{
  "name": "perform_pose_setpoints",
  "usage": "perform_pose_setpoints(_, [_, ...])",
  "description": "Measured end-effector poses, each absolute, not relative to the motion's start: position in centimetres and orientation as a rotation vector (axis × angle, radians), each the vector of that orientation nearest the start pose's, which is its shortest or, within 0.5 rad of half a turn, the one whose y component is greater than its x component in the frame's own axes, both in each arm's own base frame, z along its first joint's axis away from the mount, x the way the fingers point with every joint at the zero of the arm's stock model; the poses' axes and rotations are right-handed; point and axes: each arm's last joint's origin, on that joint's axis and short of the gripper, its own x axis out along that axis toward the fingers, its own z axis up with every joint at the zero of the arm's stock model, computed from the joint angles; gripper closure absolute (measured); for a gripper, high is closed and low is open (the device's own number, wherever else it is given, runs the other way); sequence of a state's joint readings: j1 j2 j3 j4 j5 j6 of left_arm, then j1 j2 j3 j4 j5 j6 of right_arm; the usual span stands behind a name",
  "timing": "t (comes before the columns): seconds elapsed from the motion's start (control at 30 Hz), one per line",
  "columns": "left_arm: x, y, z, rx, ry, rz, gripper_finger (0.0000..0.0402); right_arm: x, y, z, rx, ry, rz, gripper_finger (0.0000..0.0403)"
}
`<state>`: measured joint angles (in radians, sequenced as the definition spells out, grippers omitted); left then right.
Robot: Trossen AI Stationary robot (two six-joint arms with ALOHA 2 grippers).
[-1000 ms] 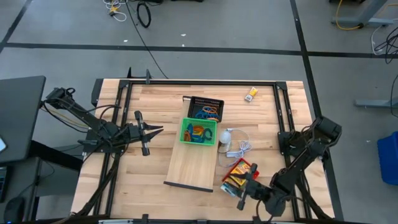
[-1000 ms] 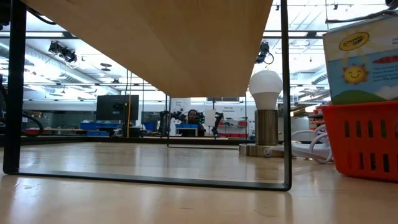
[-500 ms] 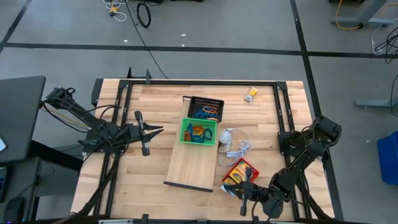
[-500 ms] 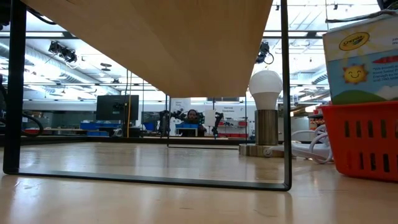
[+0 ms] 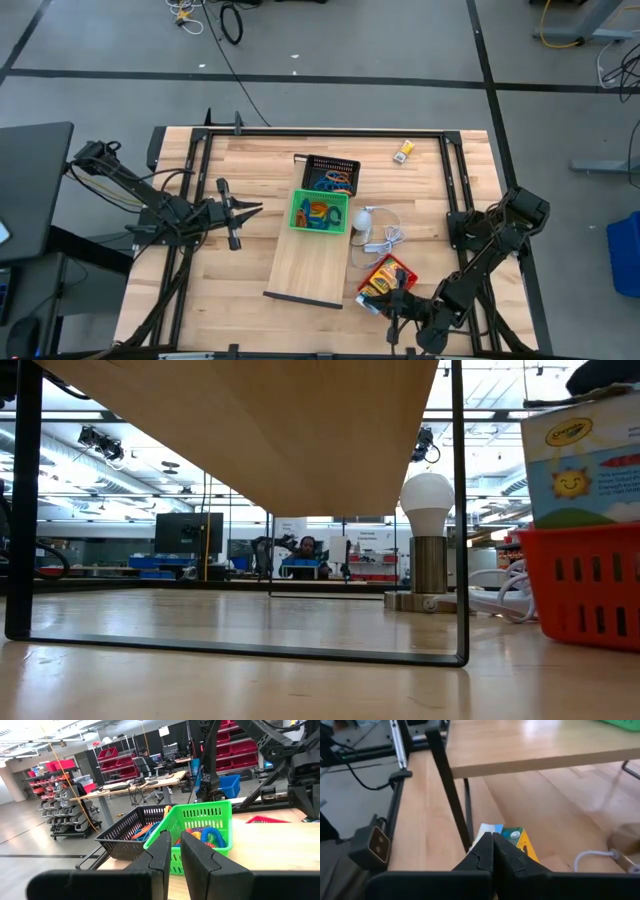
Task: Pick & Place Office Desk Supplies
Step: Adjust the red bin
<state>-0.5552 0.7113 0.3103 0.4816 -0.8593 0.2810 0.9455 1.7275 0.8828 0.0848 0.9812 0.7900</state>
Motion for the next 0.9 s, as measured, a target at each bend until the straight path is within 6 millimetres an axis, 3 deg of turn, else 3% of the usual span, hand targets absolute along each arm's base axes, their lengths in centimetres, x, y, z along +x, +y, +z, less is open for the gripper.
perform_pose_setpoints(0.3, [14.4, -6.3, 24.2, 0.225, -0.018, 0.316, 0.0351, 21.4, 24.9, 17.2, 0.103, 0.5, -0.285, 0.0403])
perform_pose_setpoints(0.53, [14.4, -6.3, 24.3, 0.232, -0.017, 0.316, 0.0351, 21.8, 25.3, 19.9, 0.031, 0.557, -0.323, 0.0403])
perform_pose_setpoints(0.9, [14.4, -6.3, 24.2, 0.233, -0.017, 0.315, 0.0351, 21.6, 25.6, 20.8, 0.041, 0.638, -0.304, 0.0403])
